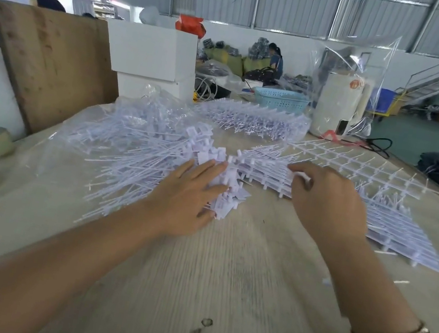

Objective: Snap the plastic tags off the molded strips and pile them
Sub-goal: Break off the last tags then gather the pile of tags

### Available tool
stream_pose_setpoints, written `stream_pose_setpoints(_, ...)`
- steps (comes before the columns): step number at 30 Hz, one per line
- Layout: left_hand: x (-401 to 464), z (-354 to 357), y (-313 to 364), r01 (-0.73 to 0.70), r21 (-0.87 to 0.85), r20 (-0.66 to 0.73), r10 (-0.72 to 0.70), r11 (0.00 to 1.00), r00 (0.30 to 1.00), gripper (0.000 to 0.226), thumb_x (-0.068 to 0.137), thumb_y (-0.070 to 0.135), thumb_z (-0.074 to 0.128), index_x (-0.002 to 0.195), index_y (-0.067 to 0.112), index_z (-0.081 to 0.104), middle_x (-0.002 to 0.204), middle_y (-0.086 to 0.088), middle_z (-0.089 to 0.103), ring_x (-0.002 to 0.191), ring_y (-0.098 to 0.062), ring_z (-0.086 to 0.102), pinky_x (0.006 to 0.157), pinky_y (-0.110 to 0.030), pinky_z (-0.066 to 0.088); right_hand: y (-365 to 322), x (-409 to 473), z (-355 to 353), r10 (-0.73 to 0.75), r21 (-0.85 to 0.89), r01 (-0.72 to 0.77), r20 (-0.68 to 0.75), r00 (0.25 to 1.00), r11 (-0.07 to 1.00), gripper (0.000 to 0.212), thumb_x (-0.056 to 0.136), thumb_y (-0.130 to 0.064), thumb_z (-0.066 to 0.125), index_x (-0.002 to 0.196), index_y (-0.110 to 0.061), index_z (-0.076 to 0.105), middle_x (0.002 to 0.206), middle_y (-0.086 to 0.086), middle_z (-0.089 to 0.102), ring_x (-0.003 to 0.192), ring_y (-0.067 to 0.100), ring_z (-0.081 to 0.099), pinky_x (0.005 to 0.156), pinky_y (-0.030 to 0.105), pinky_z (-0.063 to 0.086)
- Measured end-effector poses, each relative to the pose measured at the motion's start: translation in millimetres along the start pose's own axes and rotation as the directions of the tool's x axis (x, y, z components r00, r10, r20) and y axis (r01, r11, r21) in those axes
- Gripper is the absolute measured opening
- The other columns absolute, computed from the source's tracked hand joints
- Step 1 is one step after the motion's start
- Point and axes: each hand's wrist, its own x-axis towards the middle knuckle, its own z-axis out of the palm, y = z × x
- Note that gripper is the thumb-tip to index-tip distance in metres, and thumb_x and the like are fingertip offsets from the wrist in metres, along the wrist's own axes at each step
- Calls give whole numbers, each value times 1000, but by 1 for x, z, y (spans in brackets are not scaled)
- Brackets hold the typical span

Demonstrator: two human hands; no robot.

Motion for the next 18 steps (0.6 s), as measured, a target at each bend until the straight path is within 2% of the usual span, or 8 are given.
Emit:
stream_pose_setpoints(4,5,0,0,45,-61,-15,-46,997,999,60,94,54,30,148,27,23,156,3,-18,142,-14,-20,116,-41,-11,1,-2,-17,-8,23,9,-36,999,1000,31,95,-24,43,117,-34,62,100,3,61,72,23,56,61,29,39)
stream_pose_setpoints(7,2,-10,8,7,-94,-160,-22,996,987,50,92,51,39,137,29,45,158,3,-3,143,-12,-15,114,-38,-15,-1,-9,-27,-27,41,26,12,1000,999,31,95,-27,44,118,-38,61,98,0,59,79,20,54,64,30,40)
stream_pose_setpoints(9,-3,-20,19,-53,-116,-311,14,992,950,38,91,45,47,122,27,61,155,0,22,145,-17,6,115,-37,-5,-2,-16,-29,-24,45,22,46,999,999,32,94,-27,45,118,-41,61,96,-3,58,81,19,56,65,30,41)
stream_pose_setpoints(11,-11,-32,38,-126,-261,-403,11,957,915,35,88,45,48,106,24,69,137,0,50,133,-22,38,110,-36,18,-4,-24,-27,-17,32,14,68,998,999,31,93,-28,47,117,-40,62,98,-3,61,85,21,59,67,31,44)
stream_pose_setpoints(13,-22,-45,62,-136,-574,-259,-22,807,966,51,83,62,39,93,23,71,107,7,65,103,-14,59,95,-36,40,-8,-30,-20,-11,26,9,76,997,1000,30,93,-28,48,116,-38,63,99,-1,60,88,24,60,70,33,47)
stream_pose_setpoints(15,-32,-54,88,26,-773,84,62,633,994,68,70,80,35,87,23,68,86,8,66,82,-9,62,79,-37,51,-12,-34,-8,-1,23,-2,106,994,1000,32,92,-27,46,119,-38,61,104,1,60,95,27,59,74,35,48)
stream_pose_setpoints(16,-35,-55,98,91,-800,189,105,594,976,66,67,81,41,84,22,67,81,8,67,78,-7,63,77,-35,52,-14,-34,-3,9,16,-11,134,991,1000,34,91,-26,46,121,-37,59,109,2,61,99,27,58,77,35,47)
stream_pose_setpoints(18,-40,-53,112,139,-855,237,138,500,962,40,73,62,61,79,23,65,74,12,65,70,-1,61,74,-27,53,-18,-35,6,26,-12,-25,188,982,1000,36,90,-28,48,124,-36,55,114,2,61,101,27,58,79,35,46)
